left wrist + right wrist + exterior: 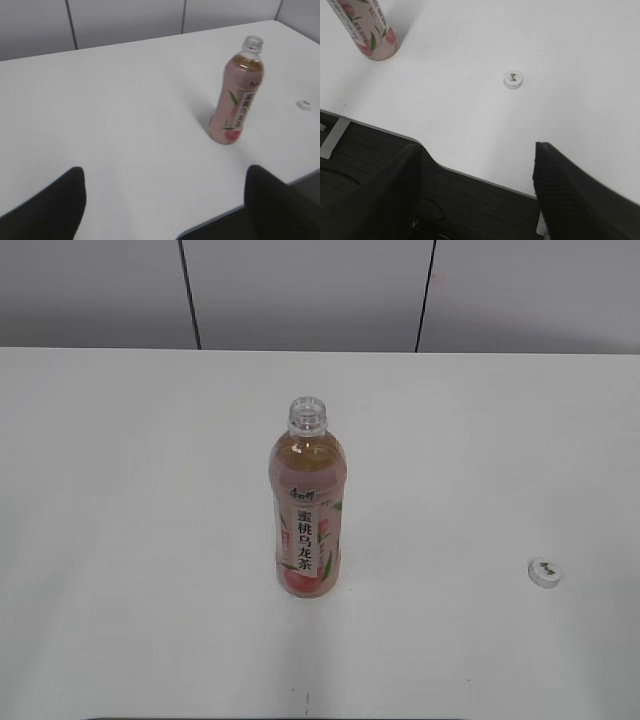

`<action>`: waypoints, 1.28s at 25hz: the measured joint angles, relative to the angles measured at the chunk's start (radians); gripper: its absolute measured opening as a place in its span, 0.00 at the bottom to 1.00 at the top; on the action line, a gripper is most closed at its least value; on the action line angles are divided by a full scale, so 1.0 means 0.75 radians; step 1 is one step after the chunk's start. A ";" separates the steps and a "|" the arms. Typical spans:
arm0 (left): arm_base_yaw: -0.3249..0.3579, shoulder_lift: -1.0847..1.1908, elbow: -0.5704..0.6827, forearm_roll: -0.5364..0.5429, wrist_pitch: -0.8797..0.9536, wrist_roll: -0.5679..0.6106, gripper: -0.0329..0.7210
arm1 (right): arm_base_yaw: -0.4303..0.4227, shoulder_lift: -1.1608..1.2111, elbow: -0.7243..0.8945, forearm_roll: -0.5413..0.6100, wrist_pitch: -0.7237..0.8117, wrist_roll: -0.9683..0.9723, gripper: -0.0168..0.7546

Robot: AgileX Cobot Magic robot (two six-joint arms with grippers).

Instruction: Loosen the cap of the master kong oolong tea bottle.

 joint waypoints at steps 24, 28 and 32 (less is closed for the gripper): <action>0.542 0.000 0.000 -0.001 -0.003 0.000 0.82 | -0.246 -0.212 0.002 0.000 0.003 0.000 0.70; 0.542 0.000 0.000 -0.001 -0.003 0.000 0.82 | -0.248 -0.212 0.002 0.001 0.003 0.000 0.70; 0.542 0.000 0.000 -0.001 -0.003 0.000 0.82 | -0.248 -0.212 0.002 0.001 0.003 0.000 0.70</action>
